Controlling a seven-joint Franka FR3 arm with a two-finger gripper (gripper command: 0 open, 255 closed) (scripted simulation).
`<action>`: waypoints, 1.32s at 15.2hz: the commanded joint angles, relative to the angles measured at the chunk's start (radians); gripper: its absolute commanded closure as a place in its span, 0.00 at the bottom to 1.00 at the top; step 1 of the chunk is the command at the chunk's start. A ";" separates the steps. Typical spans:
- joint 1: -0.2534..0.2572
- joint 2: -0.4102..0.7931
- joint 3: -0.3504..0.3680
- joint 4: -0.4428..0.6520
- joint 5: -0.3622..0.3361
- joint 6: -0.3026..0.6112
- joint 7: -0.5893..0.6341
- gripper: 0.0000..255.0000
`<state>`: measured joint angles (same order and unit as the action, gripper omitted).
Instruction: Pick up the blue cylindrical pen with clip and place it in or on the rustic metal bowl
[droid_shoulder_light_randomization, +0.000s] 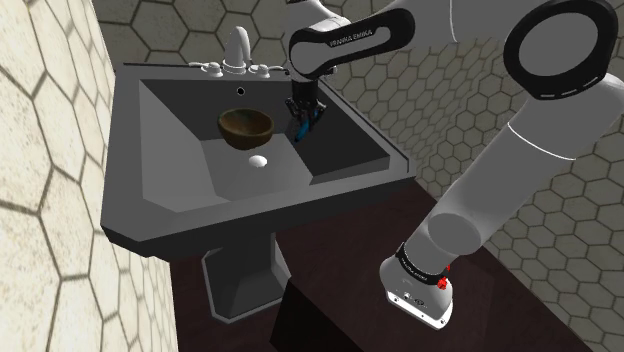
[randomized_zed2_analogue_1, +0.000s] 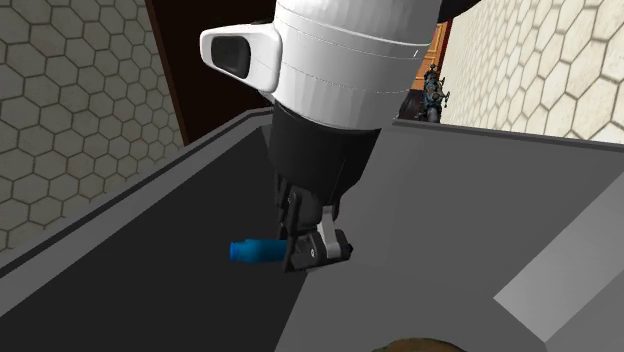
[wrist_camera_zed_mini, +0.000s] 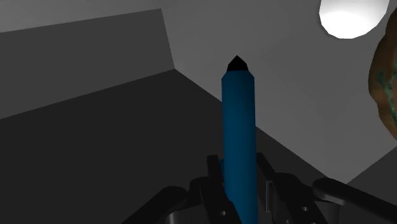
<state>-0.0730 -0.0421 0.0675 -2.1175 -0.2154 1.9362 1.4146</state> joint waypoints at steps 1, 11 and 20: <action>0.001 -0.009 0.000 0.020 0.003 -0.028 -0.006 1.00; 0.002 -0.041 0.002 0.118 0.014 -0.157 -0.032 1.00; 0.058 0.252 0.051 0.516 0.002 -0.282 0.052 1.00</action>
<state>-0.0246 0.1675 0.1119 -1.6581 -0.2108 1.6719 1.4528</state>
